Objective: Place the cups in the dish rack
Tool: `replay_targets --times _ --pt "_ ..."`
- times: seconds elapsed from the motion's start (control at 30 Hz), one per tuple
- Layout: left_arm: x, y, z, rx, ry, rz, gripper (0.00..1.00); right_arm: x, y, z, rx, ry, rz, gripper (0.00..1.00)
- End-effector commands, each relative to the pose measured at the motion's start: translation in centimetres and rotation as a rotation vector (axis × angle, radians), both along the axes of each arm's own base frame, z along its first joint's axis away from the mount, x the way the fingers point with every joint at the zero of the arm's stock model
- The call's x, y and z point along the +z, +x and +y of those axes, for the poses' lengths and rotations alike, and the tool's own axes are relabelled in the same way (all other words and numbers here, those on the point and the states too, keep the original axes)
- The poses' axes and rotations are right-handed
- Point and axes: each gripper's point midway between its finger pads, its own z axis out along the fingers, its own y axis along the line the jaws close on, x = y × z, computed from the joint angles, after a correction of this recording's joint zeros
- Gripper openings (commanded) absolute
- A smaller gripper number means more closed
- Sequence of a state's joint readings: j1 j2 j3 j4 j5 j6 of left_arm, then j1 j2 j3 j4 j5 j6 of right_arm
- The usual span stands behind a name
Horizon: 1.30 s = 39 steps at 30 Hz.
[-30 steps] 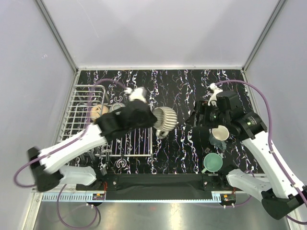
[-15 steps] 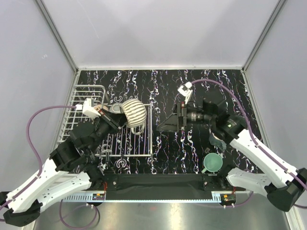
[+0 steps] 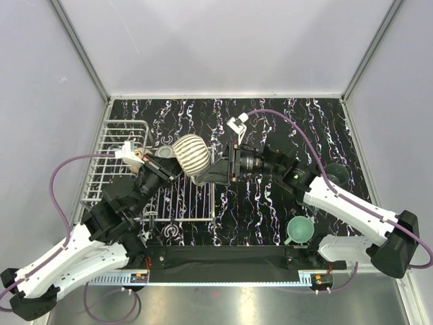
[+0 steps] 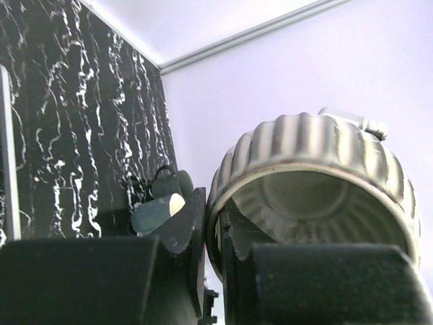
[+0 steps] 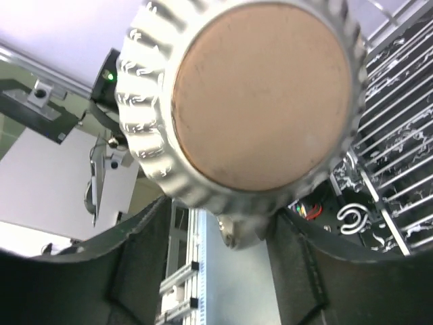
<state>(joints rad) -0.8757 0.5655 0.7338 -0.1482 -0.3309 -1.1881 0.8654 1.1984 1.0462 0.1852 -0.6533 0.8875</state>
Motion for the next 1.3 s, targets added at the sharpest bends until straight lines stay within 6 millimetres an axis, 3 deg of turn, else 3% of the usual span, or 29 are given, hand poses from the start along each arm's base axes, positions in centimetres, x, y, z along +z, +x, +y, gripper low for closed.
replay_targets --times 0.0,0.13,0.27,0.43,0.5,0.57,0.73,0.77,0.83,0.87,0.9,0.93,0.97,1.07,1.13,1.17,1.23,1.27 --pt "5.9 -1.1 0.4 -0.034 -0.231 -0.118 0.00 2.7 0.6 0.6 -0.030 0.099 -0.034 0.62" --pt "5.5 -1.2 0.1 -0.052 -0.245 -0.112 0.00 2.6 1.1 1.3 -0.028 0.104 -0.011 0.47" --pt "5.5 -1.2 -0.1 -0.061 -0.252 -0.116 0.00 2.5 1.1 1.7 -0.017 0.121 0.013 0.44" --pt "5.1 -1.3 -0.7 -0.088 -0.251 -0.107 0.00 2.2 1.4 2.1 -0.017 0.123 0.029 0.31" --pt "4.8 -1.3 -0.9 -0.093 -0.246 -0.102 0.00 2.0 1.7 2.3 -0.025 0.118 0.036 0.21" --pt "4.2 -1.2 -0.9 -0.089 -0.217 -0.089 0.00 1.5 2.1 2.5 -0.043 0.101 0.055 0.00" --pt "2.9 -0.9 -0.7 -0.065 -0.140 -0.066 0.01 0.1 3.2 2.7 -0.095 0.052 0.064 0.00" --pt "1.4 -0.8 -0.6 -0.059 -0.084 -0.026 0.15 0.1 3.6 2.6 -0.120 0.045 0.059 0.00" --pt "0.7 -0.8 -0.1 -0.039 -0.024 -0.009 0.36 -0.7 4.3 2.4 -0.166 0.002 0.047 0.00" --pt "-0.1 -0.9 0.2 -0.031 0.029 0.021 0.58 -0.9 4.5 2.3 -0.179 -0.014 0.038 0.00" --pt "-0.3 -0.8 0.7 -0.011 0.065 0.020 0.65 -0.6 4.8 2.2 -0.196 -0.025 0.003 0.00" --pt "-1.7 -0.9 1.2 -0.001 0.124 0.053 0.72 -1.5 5.3 2.0 -0.226 -0.071 0.011 0.00" --pt "-1.4 -1.0 1.7 0.009 0.142 0.055 0.83 -1.2 5.5 1.9 -0.240 -0.080 -0.002 0.00" --pt "-3.1 -1.3 3.4 0.054 0.233 0.110 0.90 -2.1 6.9 1.4 -0.310 -0.170 -0.042 0.00" --pt "-4.1 -1.6 4.9 0.095 0.278 0.142 0.91 -3.8 8.1 1.0 -0.357 -0.261 -0.065 0.00" --pt "-4.2 -1.7 5.3 0.104 0.288 0.148 0.91 -3.4 8.6 0.9 -0.379 -0.275 -0.083 0.00" --pt "-4.3 -2.0 6.5 0.131 0.317 0.146 0.92 -5.3 10.1 0.4 -0.441 -0.374 -0.106 0.00" --pt "-4.1 -2.1 6.9 0.139 0.321 0.141 0.92 -5.1 10.7 0.3 -0.461 -0.391 -0.123 0.00"
